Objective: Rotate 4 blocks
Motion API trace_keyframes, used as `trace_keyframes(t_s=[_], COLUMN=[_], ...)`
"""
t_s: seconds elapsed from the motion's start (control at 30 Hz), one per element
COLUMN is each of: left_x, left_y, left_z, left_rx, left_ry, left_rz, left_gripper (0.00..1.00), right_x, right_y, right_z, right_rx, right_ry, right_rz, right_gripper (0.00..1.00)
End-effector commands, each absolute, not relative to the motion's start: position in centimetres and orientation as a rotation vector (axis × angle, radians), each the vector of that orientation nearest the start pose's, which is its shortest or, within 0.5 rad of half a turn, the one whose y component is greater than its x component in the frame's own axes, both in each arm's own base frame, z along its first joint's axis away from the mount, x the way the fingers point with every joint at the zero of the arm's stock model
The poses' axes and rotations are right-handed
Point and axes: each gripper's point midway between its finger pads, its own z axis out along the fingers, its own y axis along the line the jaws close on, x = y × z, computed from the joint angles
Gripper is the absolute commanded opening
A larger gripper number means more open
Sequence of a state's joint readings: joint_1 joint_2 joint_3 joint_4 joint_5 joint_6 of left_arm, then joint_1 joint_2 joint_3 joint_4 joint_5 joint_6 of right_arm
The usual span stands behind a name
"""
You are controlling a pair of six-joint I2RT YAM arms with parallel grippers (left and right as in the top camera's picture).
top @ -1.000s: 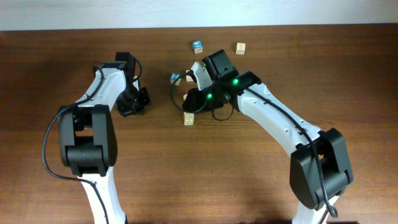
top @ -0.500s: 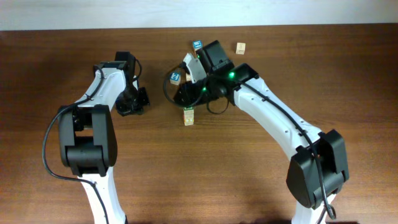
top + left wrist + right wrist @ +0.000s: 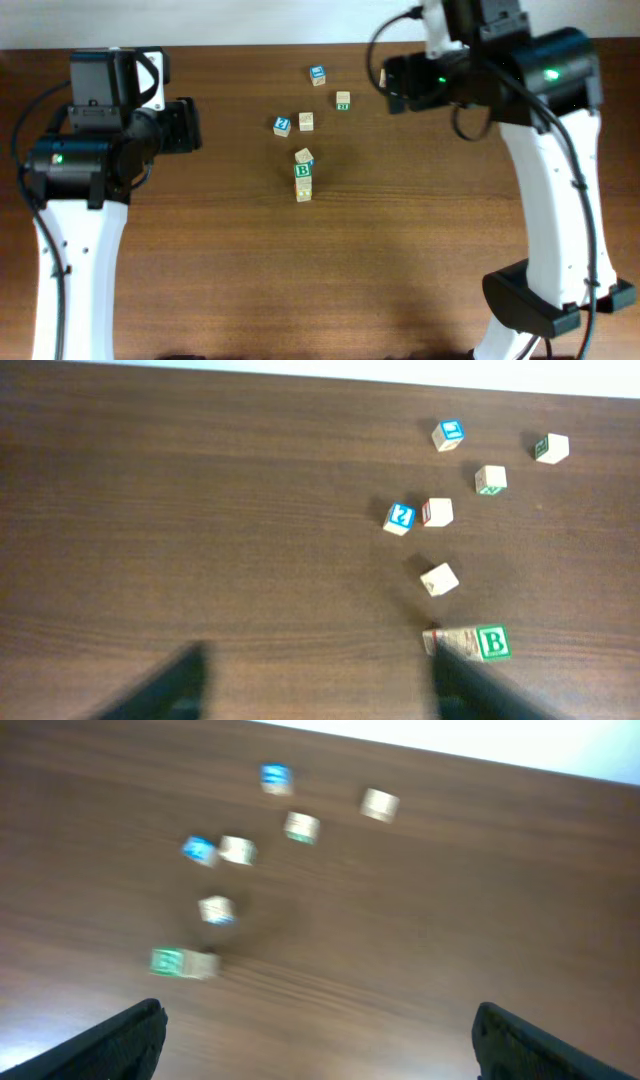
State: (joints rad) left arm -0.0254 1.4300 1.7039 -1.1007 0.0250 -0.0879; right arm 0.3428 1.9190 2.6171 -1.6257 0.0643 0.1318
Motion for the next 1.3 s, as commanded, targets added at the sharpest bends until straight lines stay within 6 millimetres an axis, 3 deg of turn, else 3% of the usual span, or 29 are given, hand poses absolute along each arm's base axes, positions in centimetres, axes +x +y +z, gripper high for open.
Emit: trace_keyframes(t_s=[0.0,0.13,0.2,0.33,0.43,0.53,0.63,0.7,0.8,0.9,0.93,1.1,1.17,1.27], left_x=[35.7,35.4,35.4,35.4,35.4,35.4,35.4,35.4,35.4,35.4,35.4,35.4,35.4,35.4], left_y=[-1.0,-1.0,-1.0,-1.0,-1.0,-1.0,-1.0,-1.0,-1.0,-1.0,-1.0,-1.0,-1.0,-1.0], left_z=[32.6,32.4,32.4,32.4,32.4,32.4,32.4,32.4,32.4,32.4,32.4,32.4,32.4,32.4], left_rx=[-0.033,-0.034,-0.034,-0.034,-0.034,-0.034,-0.034,-0.034,-0.034,-0.034,-0.034,-0.034,-0.034,-0.034], left_ry=[2.390,2.406,2.406,2.406,2.406,2.406,2.406,2.406,2.406,2.406,2.406,2.406,2.406,2.406], left_rz=[-0.057,-0.056,-0.056,-0.056,-0.056,-0.057,-0.056,-0.056,-0.057,-0.056,-0.056,-0.057,-0.056,-0.056], left_gripper=[0.99,0.99,0.99,0.99,0.99,0.99,0.99,0.99,0.99,0.99,0.99,0.99,0.99,0.99], right_x=[36.4,31.5,29.1,26.8,27.2,28.9,31.3,32.3,32.6,31.1,29.7,26.2,25.0,24.5], right_y=[7.3,5.7,5.9,5.1,2.6,1.6,3.1,2.6,1.9,1.3,1.2,1.1,1.2,1.2], right_z=[40.7,45.9,47.7,49.4,49.7,49.1,49.6,48.8,45.2,38.9,35.1,24.9,21.7,20.1], right_rx=[-0.056,0.002,-0.017,-0.010,0.068,0.111,-0.189,-0.189,-0.161,-0.140,-0.136,-0.128,-0.130,-0.129], right_ry=[2.391,2.240,2.187,2.126,2.102,2.119,2.047,1.982,1.890,1.782,1.733,1.609,1.582,1.554], right_rz=[-0.123,-0.045,0.043,0.069,-0.101,-0.101,-0.044,-0.058,-0.053,-0.055,-0.057,-0.057,-0.053,-0.052], right_gripper=[0.98,0.98,0.98,0.98,0.98,0.98,0.98,0.98,0.98,0.98,0.98,0.98,0.98,0.98])
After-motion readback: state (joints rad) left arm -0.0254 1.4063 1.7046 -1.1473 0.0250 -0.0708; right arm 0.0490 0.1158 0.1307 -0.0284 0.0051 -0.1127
